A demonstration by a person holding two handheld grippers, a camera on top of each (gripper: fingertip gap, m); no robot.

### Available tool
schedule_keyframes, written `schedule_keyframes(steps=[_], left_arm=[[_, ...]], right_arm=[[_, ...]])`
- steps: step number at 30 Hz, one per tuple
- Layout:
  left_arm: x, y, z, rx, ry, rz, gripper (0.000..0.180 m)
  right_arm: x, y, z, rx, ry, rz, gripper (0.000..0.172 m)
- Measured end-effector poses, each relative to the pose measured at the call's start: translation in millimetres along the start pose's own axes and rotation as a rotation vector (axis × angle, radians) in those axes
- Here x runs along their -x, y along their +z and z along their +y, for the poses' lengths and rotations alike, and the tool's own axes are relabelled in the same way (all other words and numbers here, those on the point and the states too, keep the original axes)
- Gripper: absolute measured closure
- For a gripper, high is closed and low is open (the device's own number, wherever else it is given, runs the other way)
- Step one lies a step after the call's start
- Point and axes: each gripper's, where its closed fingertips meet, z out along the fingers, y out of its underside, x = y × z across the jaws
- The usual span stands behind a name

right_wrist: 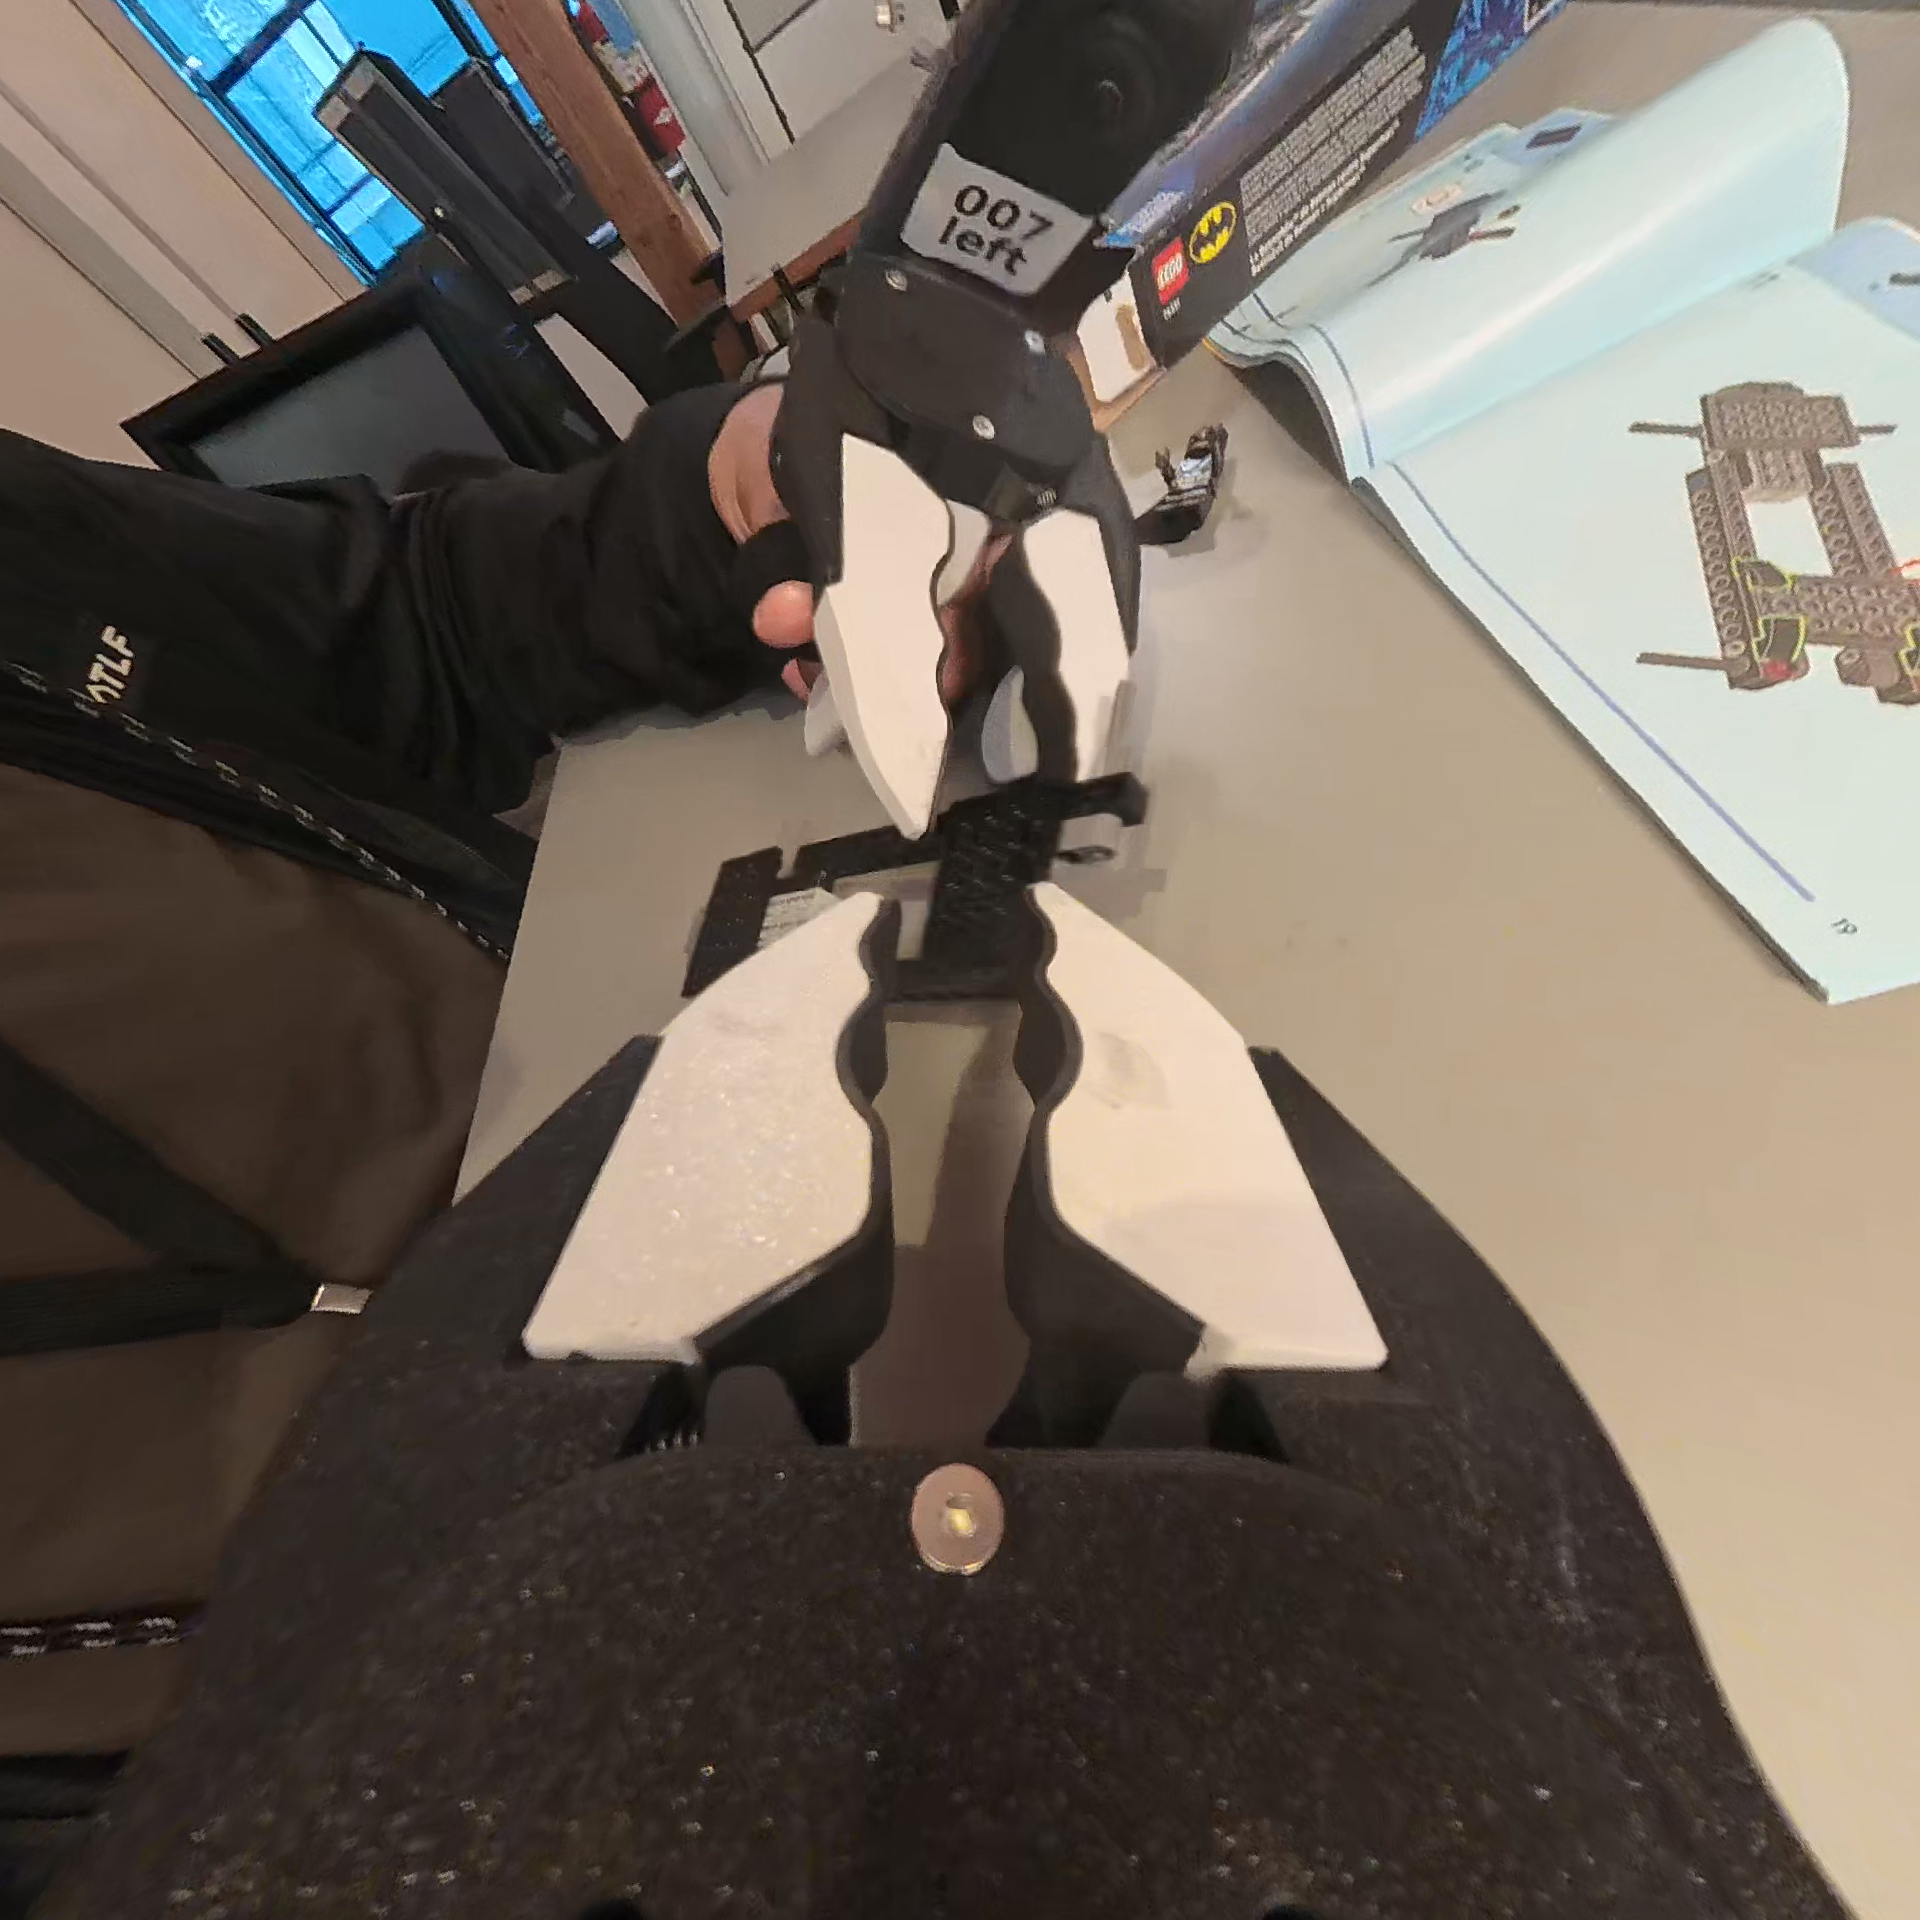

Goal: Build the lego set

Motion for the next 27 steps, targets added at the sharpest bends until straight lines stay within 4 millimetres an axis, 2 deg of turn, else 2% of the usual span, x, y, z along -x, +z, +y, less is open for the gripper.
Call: schedule_keyframes(steps=[6, 12, 15, 18, 21, 27], left_arm=[[19.9, -21.0, 4.2, 0.021, 0.077, -0.188, 0.129], [17.5, -41.7, -4.0, -0.008, 0.215, -0.278, 0.121], [10.7, -49.5, -5.7, -0.006, 0.313, -0.276, 0.121], [15.8, -54.4, -6.1, 0.0, 0.375, -0.321, 0.121], [18.5, -51.1, 5.3, 0.074, 0.359, -0.311, 0.123], [18.9, -43.1, 33.8, 0.248, 0.378, -0.348, 0.136]], right_arm=[[-4.5, 2.9, 22.4, 0.112, -0.022, 0.048, 0.151], [-12.9, 4.9, 24.5, 0.151, -0.107, 0.133, 0.146], [-18.8, 4.8, 27.7, 0.199, -0.226, 0.223, 0.143], [-26.5, 0.7, 20.2, 0.204, -0.407, 0.351, 0.143], [-35.3, -5.5, 12.0, 0.19, -0.455, 0.429, 0.143], [-50.9, -11.9, 13.8, 0.18, -0.368, 0.419, 0.143]])
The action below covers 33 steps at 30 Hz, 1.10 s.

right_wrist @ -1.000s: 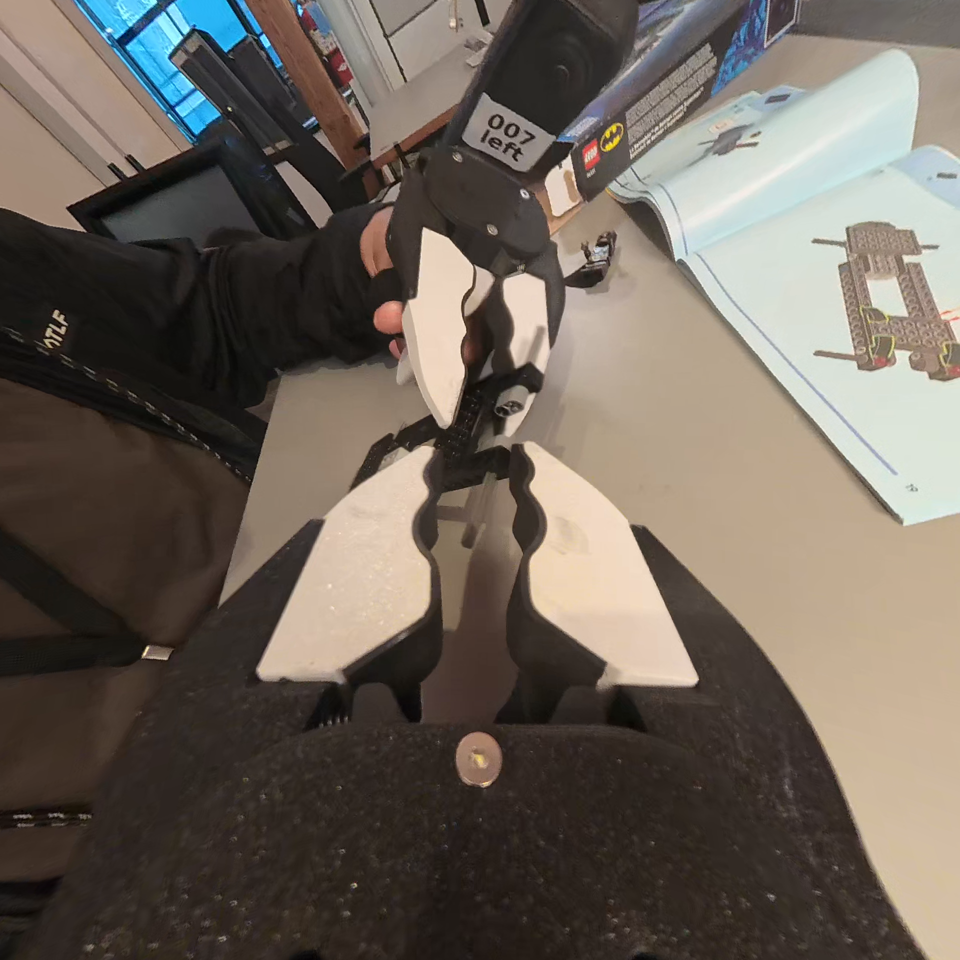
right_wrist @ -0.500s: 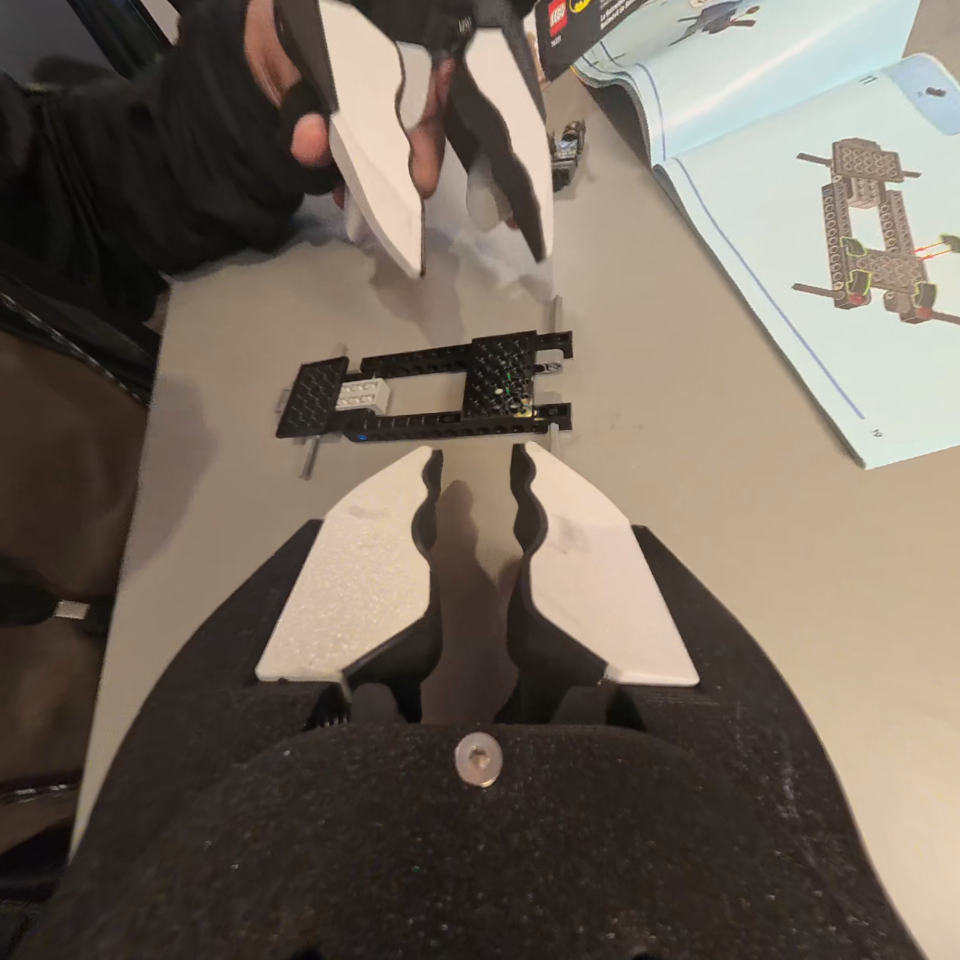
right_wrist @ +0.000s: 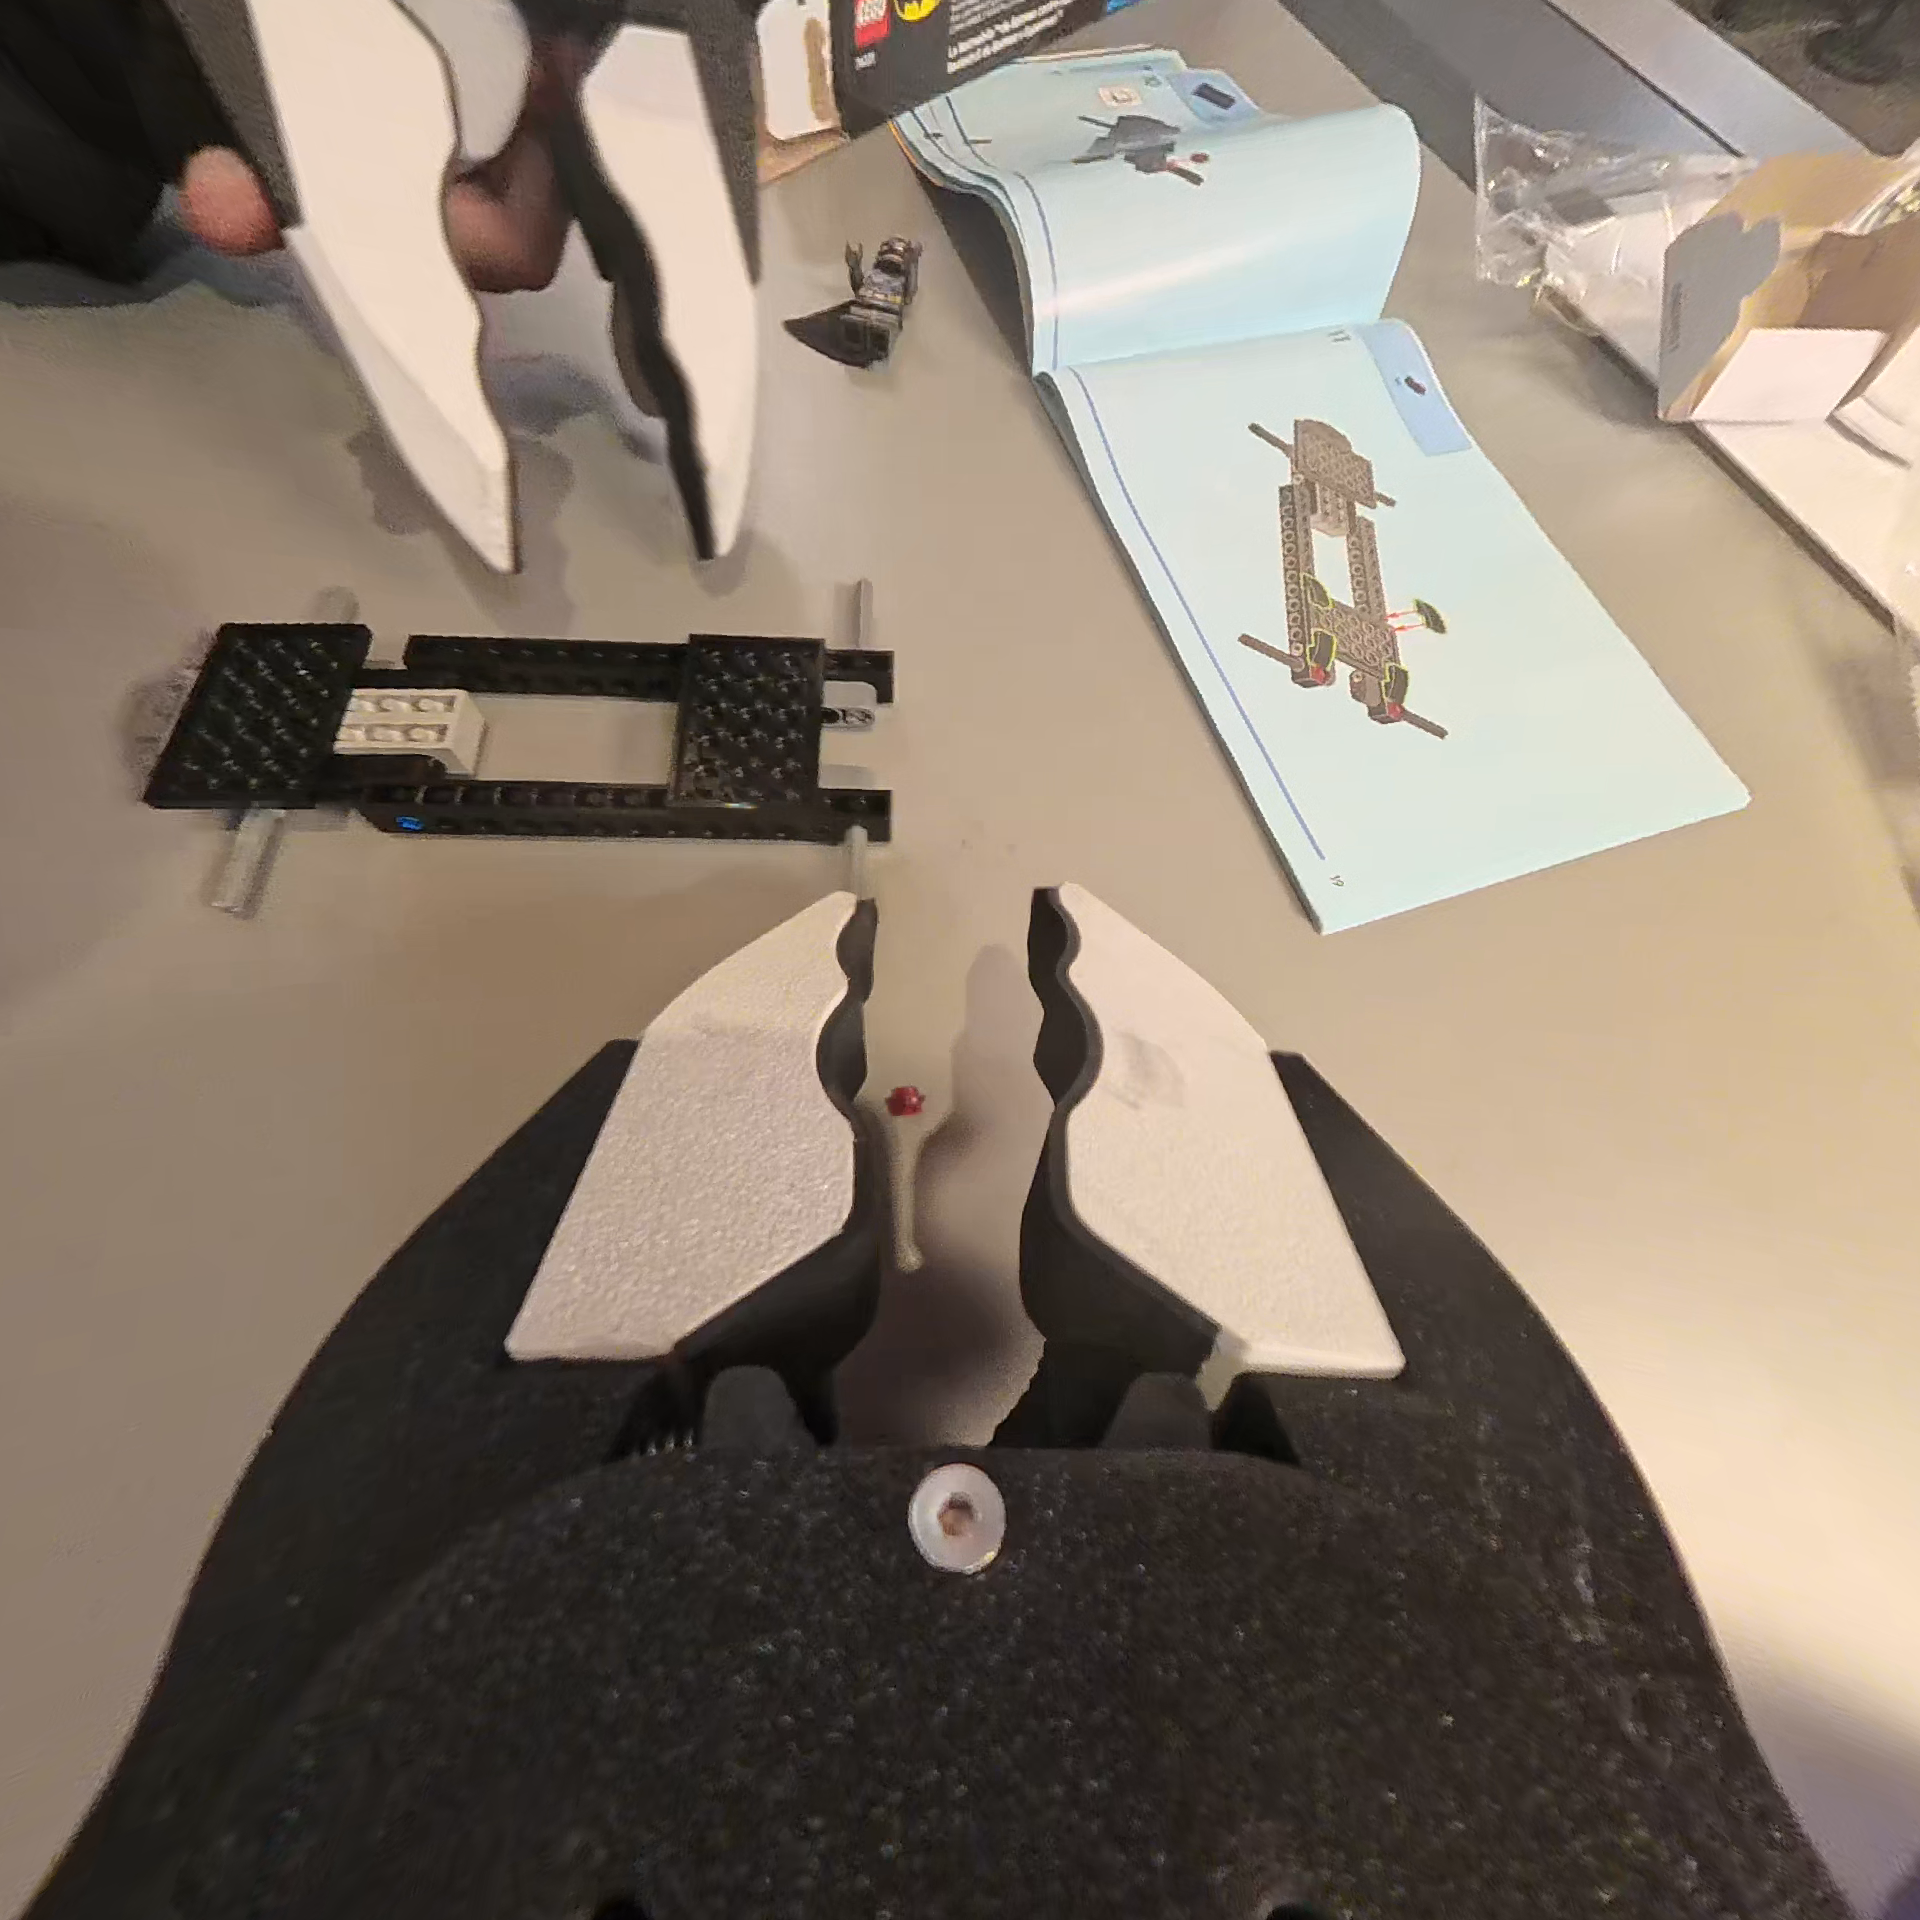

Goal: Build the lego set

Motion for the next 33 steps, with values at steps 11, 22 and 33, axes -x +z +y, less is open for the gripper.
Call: schedule_keyframes(steps=[11, 22, 33], left_arm=[[-12.8, 21.9, 1.2, 0.079, 0.049, -0.103, 0.137], [24.1, 3.8, 9.9, 0.205, 0.319, -0.379, 0.15], [32.5, 1.9, 12.1, 0.207, 0.166, -0.414, 0.145]], right_arm=[[-20.5, -1.0, 6.4, 0.015, 0.09, 0.072, 0.143], [-26.3, -2.9, 10.7, 0.034, 0.079, 0.122, 0.143], [-28.2, -2.5, 12.7, 0.047, 0.08, 0.134, 0.143]])
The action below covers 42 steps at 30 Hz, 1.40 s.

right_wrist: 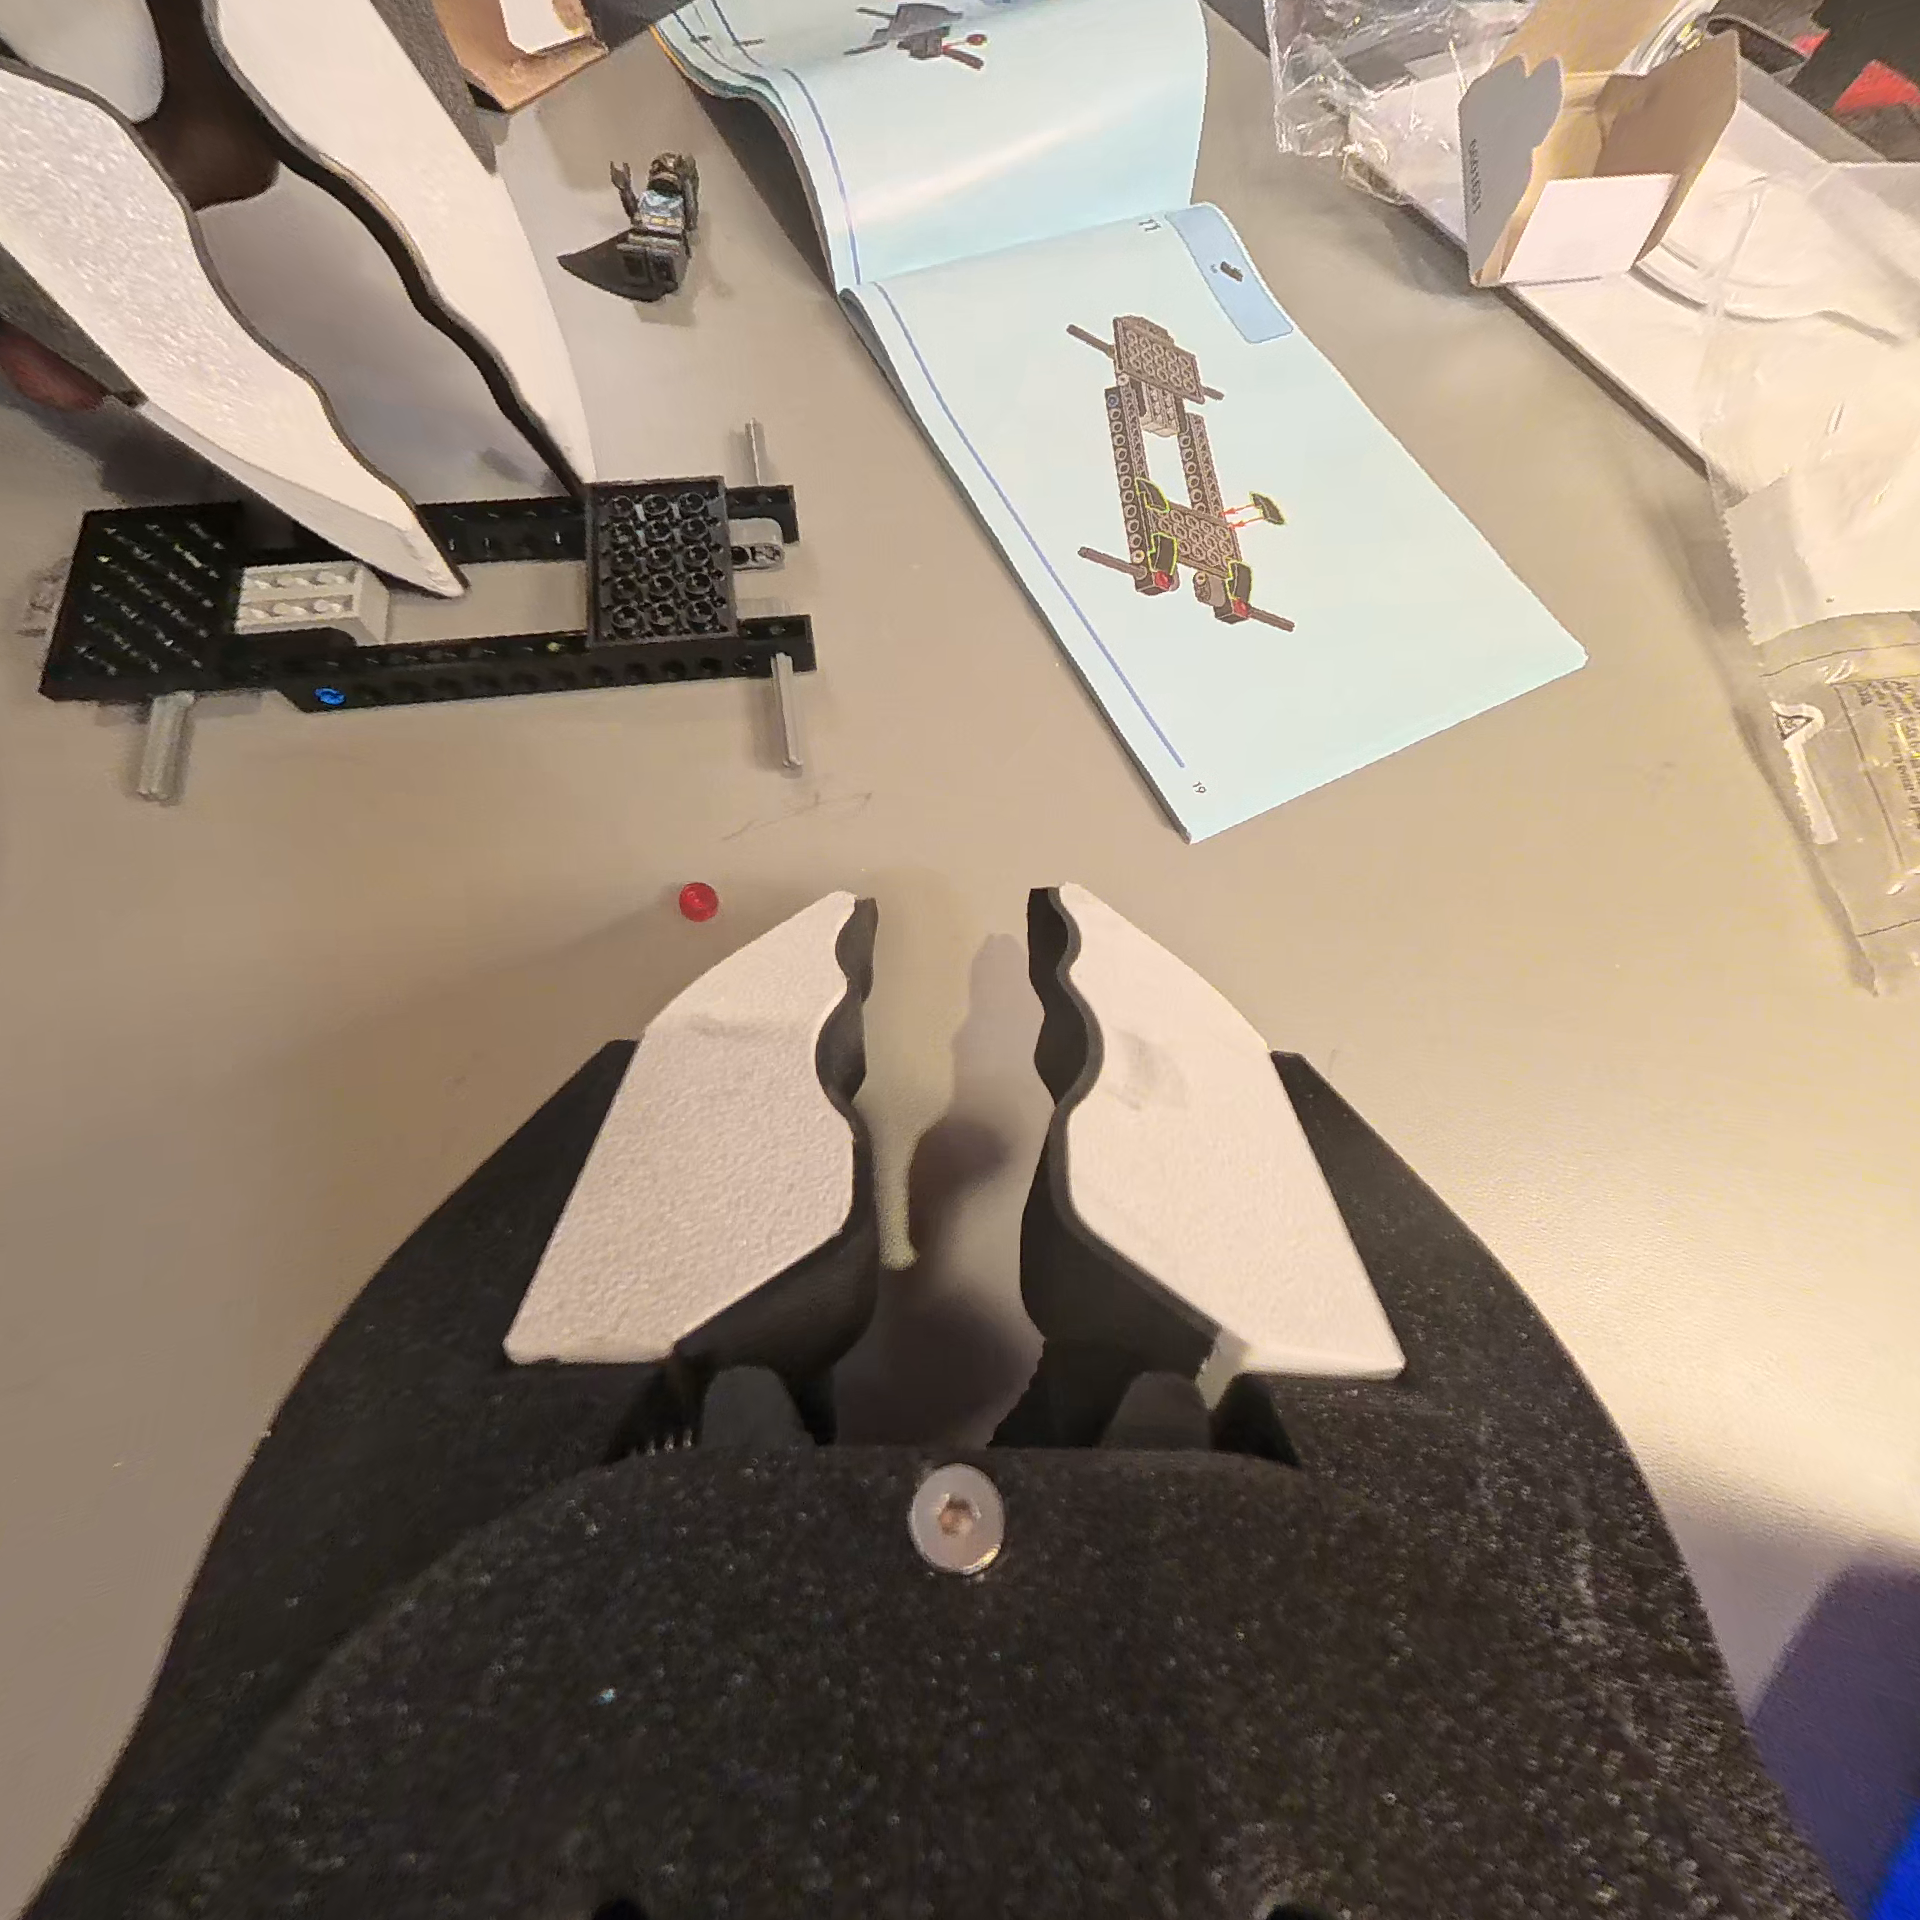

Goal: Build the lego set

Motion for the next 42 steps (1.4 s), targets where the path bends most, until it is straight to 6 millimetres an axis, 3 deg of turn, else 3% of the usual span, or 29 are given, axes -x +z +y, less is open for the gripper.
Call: schedule_keyframes(steps=[6, 12, 18, 21, 31, 37, 42], left_arm=[[0.7, 0.0, -2.4, -0.009, 0.053, -0.021, 0.144], [-4.1, -11.4, -17.4, -0.08, -0.085, 0.023, 0.14], [-9.6, 3.1, -5.7, -0.001, -0.044, 0.001, 0.143], [-12.6, 3.0, -6.9, -0.025, 0.036, 0.005, 0.159], [-23.9, -8.6, 7.1, -0.147, 0.438, 0.109, 0.165], [-20.2, -15.2, 10.4, -0.184, 0.355, 0.165, 0.149], [-21.4, -16.0, 4.5, -0.169, 0.203, 0.204, 0.149]], right_arm=[[0.0, 0.4, 0.5, 0.004, -0.004, 0.004, 0.143], [-0.6, 1.2, 1.3, 0.011, -0.003, 0.01, 0.143], [-0.5, 1.6, 1.7, 0.015, -0.003, 0.009, 0.143], [-0.8, 0.5, 1.6, 0.01, 0.008, 0.001, 0.143], [0.4, -1.7, 3.9, 0.014, 0.046, -0.039, 0.143], [9.5, -0.9, 5.9, 0.031, 0.0, -0.075, 0.143], [21.1, -2.2, 7.9, 0.049, -0.04, -0.137, 0.143]])
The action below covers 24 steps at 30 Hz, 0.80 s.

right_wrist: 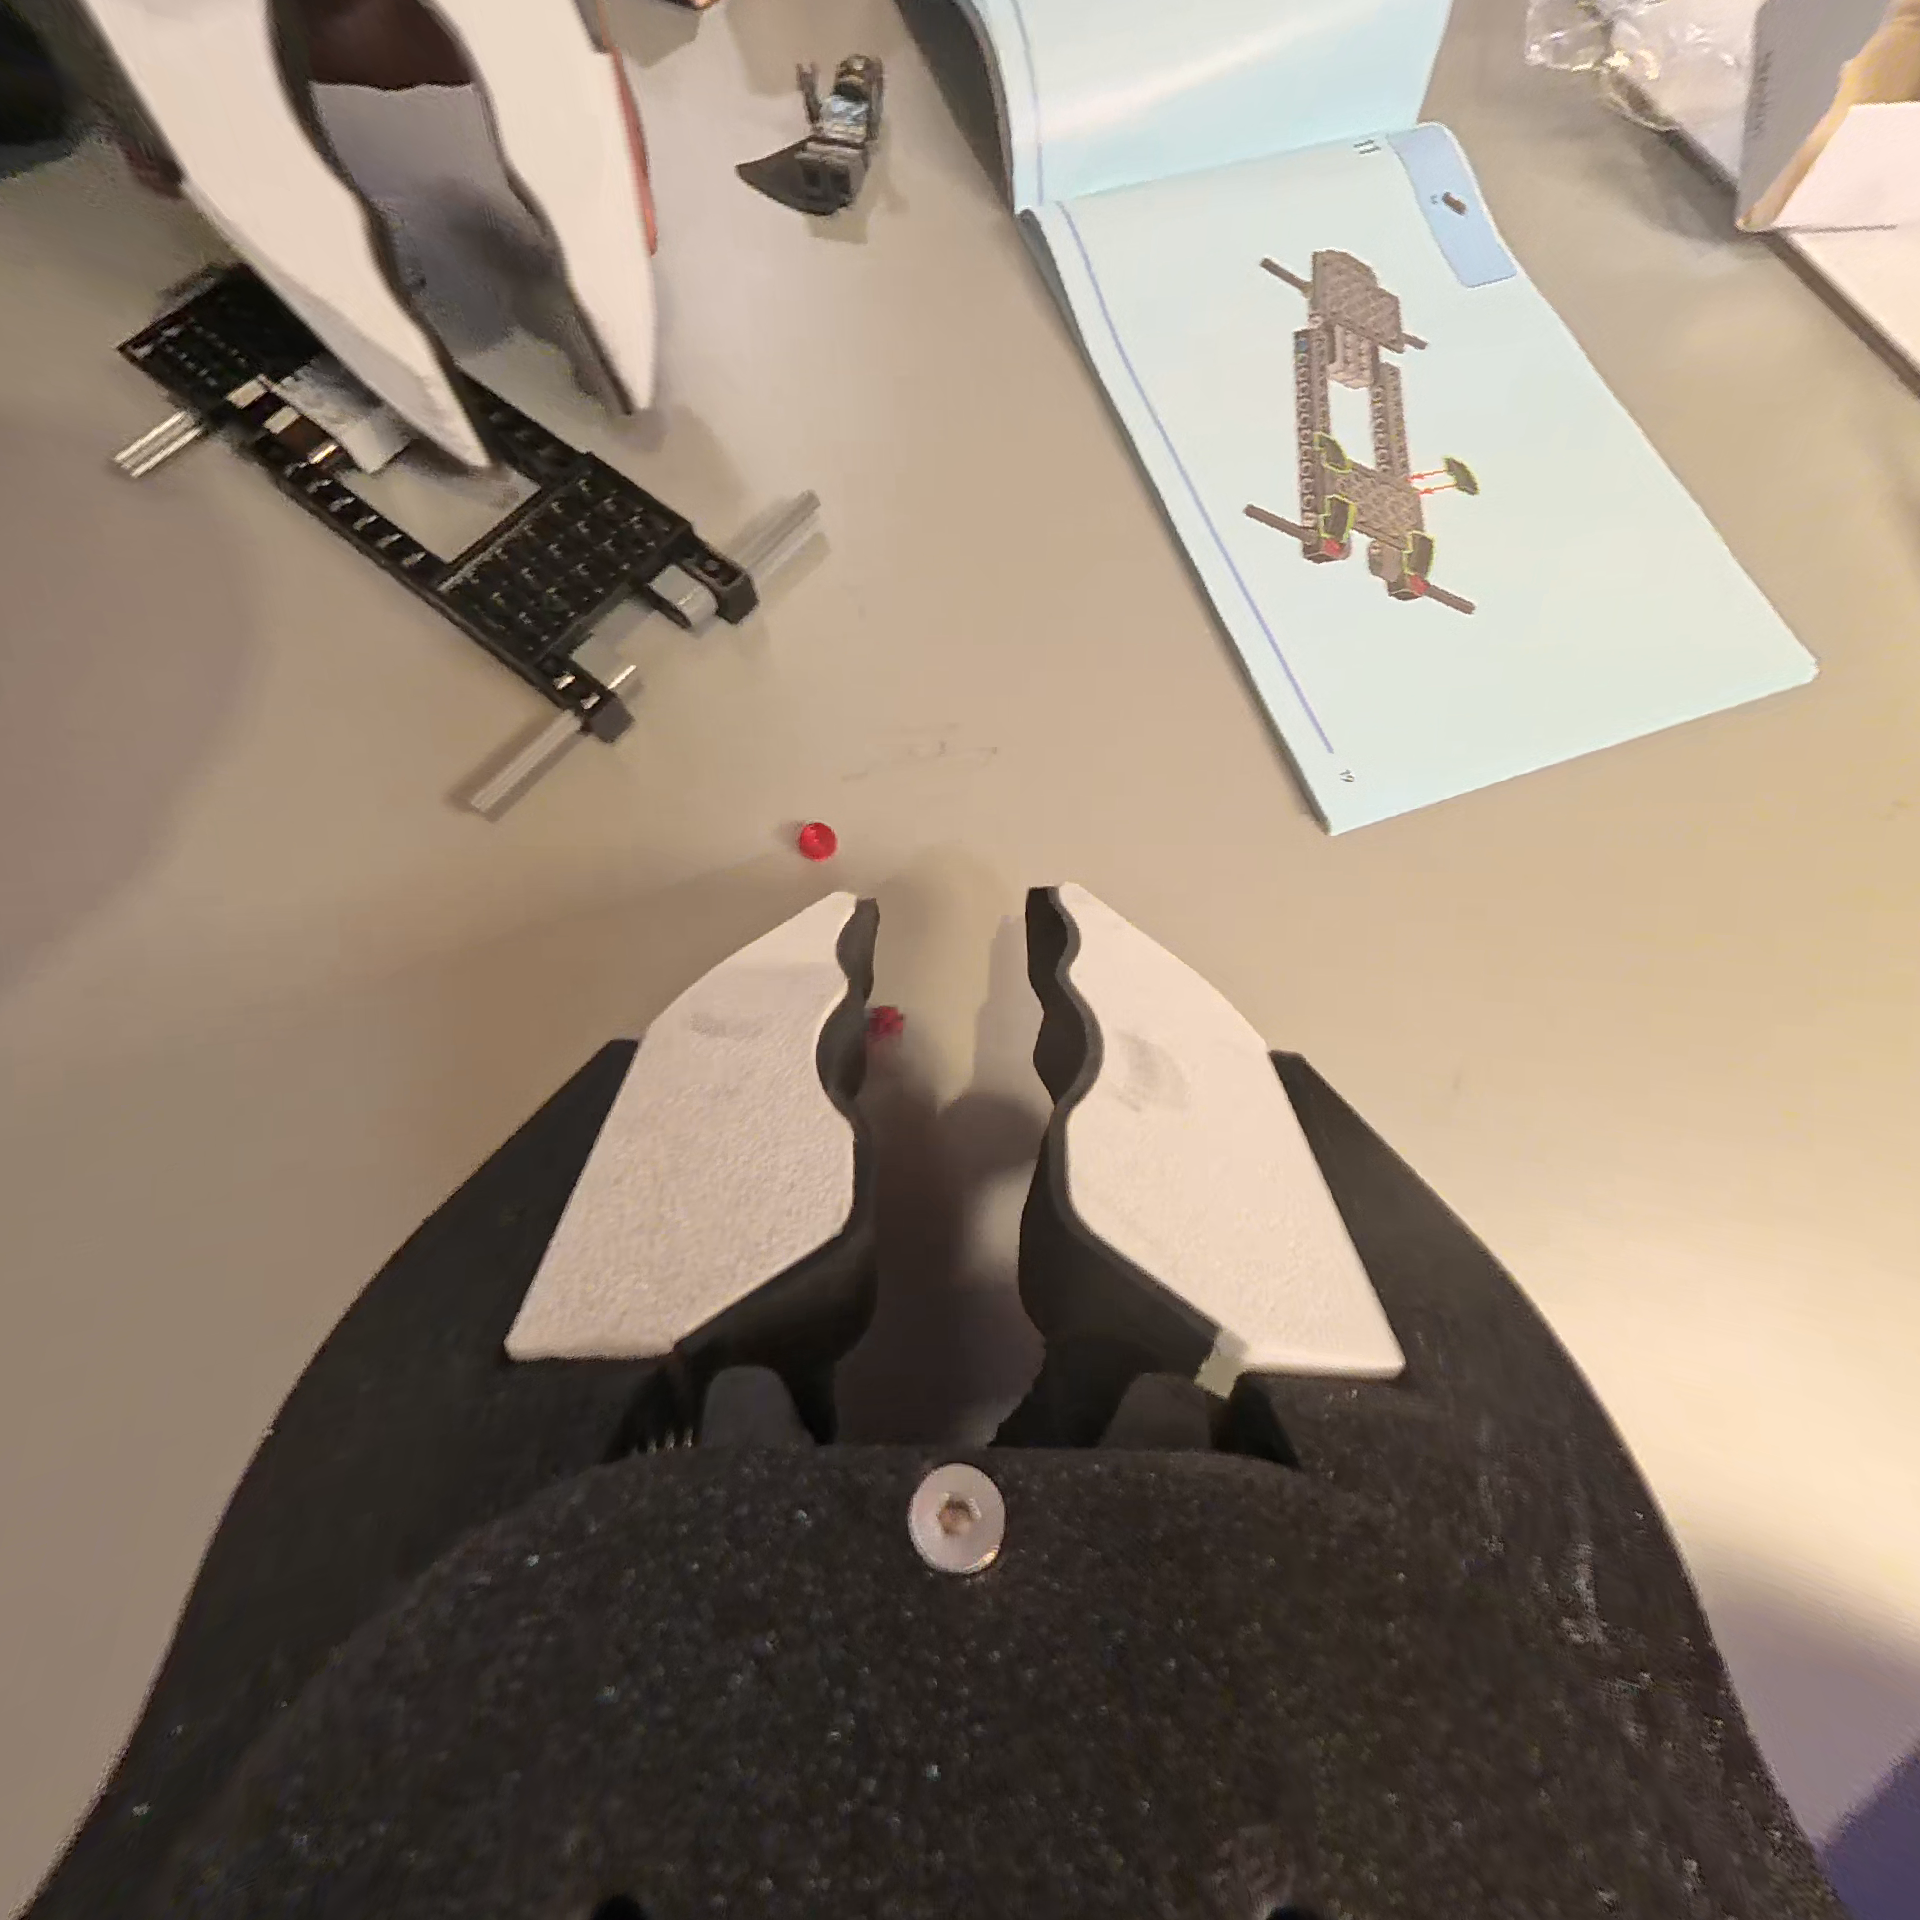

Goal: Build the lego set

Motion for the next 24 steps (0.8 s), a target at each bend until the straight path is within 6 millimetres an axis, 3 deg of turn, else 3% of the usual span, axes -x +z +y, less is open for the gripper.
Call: schedule_keyframes(steps=[15, 24], left_arm=[[3.8, 1.8, -22.4, -0.154, -0.033, -0.013, 0.151], [2.9, 4.4, -15.1, -0.126, -0.054, 0.011, 0.15]], right_arm=[[22.3, 11.6, -5.5, 0.014, -0.108, -0.039, 0.15], [27.1, 21.8, -3.1, 0.068, -0.135, -0.049, 0.153]])
